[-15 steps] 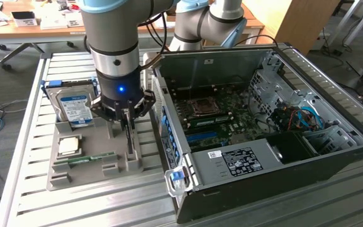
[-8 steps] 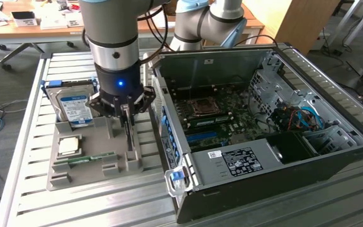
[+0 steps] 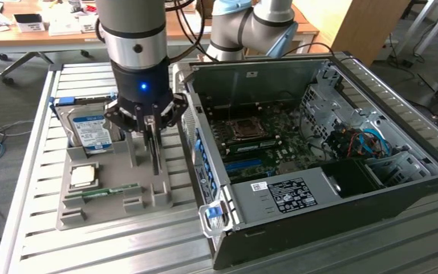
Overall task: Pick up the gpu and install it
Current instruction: 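Pick up the gpu and move the gpu toward the slot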
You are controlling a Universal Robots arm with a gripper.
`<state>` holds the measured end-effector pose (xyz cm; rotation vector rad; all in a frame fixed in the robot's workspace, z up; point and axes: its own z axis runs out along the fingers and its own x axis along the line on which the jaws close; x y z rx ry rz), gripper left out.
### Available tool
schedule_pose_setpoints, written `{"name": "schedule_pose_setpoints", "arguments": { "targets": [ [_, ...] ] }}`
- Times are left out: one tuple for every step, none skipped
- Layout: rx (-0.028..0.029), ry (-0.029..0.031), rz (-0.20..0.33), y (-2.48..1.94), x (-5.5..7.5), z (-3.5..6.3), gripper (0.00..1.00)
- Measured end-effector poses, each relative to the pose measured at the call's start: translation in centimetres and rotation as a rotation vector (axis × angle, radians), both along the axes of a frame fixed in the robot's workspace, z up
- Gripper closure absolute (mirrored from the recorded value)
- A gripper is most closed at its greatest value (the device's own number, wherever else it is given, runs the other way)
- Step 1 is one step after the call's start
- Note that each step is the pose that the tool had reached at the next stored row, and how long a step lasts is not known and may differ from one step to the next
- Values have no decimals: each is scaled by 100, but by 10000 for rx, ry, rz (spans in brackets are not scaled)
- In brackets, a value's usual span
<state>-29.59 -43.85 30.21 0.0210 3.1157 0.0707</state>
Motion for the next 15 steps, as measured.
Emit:
{"name": "schedule_pose_setpoints", "arguments": {
  "targets": [
    [1,-1,0,0,0,30,73],
    [1,-1,0,0,0,61,73],
    [1,-1,0,0,0,90,73],
    [0,0,0,0,0,119,73],
    [0,0,0,0,0,150,73],
    [1,0,0,0,0,182,73],
    [1,0,0,0,0,211,73],
    [0,0,-1,0,0,239,73],
    [1,-1,0,0,0,265,73],
    [1,-1,0,0,0,292,73],
    [1,0,0,0,0,318,73],
    [0,0,-1,0,0,344,73],
    [1,-1,0,0,0,371,73],
    [1,-1,0,0,0,401,73],
    [0,0,0,0,0,431,73]
  ]
}}
